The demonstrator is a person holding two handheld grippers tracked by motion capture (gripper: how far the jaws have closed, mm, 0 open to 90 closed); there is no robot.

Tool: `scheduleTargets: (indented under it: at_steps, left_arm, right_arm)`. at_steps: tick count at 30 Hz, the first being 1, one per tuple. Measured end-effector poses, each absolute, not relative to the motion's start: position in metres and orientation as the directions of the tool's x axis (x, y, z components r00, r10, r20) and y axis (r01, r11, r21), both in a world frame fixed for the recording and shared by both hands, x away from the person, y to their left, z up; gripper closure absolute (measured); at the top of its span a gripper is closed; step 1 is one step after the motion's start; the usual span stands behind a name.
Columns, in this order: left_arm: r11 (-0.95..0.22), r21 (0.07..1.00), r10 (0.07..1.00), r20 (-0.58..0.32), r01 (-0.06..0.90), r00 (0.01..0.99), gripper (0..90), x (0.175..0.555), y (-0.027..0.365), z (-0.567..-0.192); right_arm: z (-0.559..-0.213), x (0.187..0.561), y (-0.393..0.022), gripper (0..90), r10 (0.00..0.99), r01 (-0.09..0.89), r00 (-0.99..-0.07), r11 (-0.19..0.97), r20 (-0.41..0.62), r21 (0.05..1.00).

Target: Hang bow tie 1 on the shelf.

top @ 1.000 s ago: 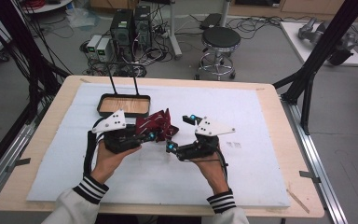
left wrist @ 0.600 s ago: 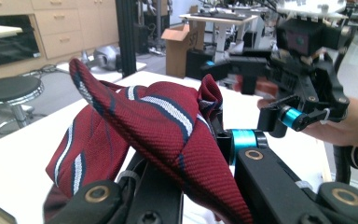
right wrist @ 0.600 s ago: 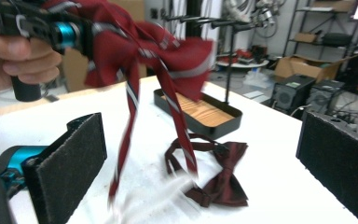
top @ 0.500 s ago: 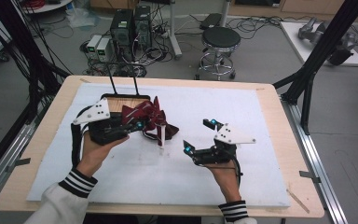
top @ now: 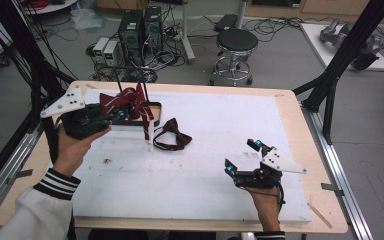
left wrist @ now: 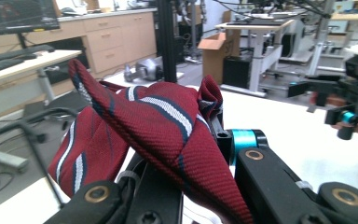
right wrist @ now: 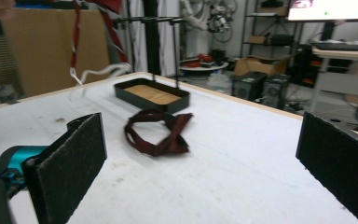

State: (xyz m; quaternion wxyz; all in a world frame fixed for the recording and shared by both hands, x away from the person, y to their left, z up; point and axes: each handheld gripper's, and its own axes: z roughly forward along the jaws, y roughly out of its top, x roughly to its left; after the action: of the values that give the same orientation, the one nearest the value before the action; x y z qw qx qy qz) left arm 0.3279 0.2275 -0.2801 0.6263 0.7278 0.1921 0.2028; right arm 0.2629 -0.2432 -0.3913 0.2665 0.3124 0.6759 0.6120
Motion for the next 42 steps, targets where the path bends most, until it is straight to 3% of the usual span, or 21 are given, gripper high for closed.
scheduleTargets:
  at_steps: [13,42]
  left_arm:
    - [-0.171,0.985,0.605,0.084,0.026,0.792,86.6,0.338,0.267,-0.265]
    - [-0.201,0.978,0.734,0.114,0.054,0.670,86.5,0.386,0.322,-0.248]
  right_arm:
    - [-0.416,0.249,-0.281,0.7,0.813,0.097,-0.579,0.006,0.051,0.995]
    - [-0.428,0.248,-0.294,0.7,0.840,0.051,-0.539,-0.040,0.061,0.998]
